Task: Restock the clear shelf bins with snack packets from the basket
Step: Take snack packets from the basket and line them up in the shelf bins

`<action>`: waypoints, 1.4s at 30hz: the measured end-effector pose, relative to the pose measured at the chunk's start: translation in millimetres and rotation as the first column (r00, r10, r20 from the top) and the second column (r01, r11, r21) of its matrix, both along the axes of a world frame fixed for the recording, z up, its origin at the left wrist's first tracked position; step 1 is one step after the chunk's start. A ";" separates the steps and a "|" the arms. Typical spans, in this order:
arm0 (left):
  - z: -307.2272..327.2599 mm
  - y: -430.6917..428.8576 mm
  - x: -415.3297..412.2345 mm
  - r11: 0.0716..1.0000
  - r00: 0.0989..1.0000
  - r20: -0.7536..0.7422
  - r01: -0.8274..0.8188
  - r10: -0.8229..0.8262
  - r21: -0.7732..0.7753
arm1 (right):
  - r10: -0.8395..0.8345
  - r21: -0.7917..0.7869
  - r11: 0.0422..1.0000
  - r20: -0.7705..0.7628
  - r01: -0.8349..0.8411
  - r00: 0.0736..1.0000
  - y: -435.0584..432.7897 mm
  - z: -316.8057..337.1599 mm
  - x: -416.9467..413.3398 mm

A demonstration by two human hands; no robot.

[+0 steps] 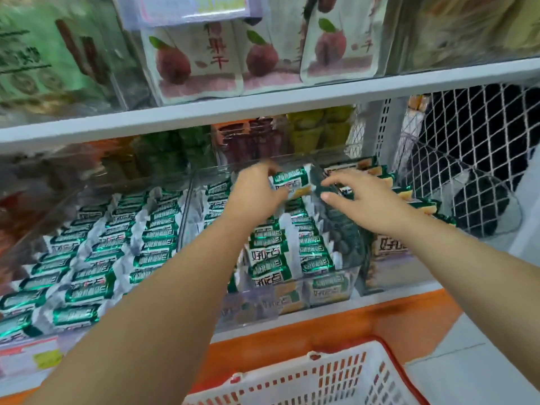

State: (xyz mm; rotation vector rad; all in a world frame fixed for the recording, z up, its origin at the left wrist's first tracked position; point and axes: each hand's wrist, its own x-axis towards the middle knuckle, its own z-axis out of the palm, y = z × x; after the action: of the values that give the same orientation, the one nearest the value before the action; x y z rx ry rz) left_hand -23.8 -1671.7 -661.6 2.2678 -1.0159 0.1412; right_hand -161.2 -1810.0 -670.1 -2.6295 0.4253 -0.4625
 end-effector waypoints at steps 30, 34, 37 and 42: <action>-13.9 -42.5 37.0 0.960 0.989 0.074 -0.144 0.130 0.240 | -0.023 -0.071 0.997 0.067 0.028 0.997 -7.7 -18.7 3.3; -14.4 4.7 -52.1 0.996 0.993 0.113 -0.016 0.026 -0.090 | 0.066 -0.218 0.976 0.302 0.001 0.951 34.3 -26.9 -24.7; -44.0 45.4 -108.5 0.905 0.992 0.124 0.084 -0.035 -0.416 | 0.219 -0.236 0.962 0.361 -0.138 0.906 68.5 -57.2 -55.5; -138.3 105.9 -154.4 0.895 0.998 0.061 0.028 -0.001 -0.445 | 0.241 -0.033 0.970 0.200 -0.239 0.950 104.7 -144.2 -101.3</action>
State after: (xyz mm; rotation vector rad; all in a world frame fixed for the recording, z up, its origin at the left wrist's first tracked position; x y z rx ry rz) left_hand -178.2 -1565.7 -799.9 1.8434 -0.9190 0.3971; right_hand -262.4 -1705.3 -814.3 -2.5637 0.0368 -0.6429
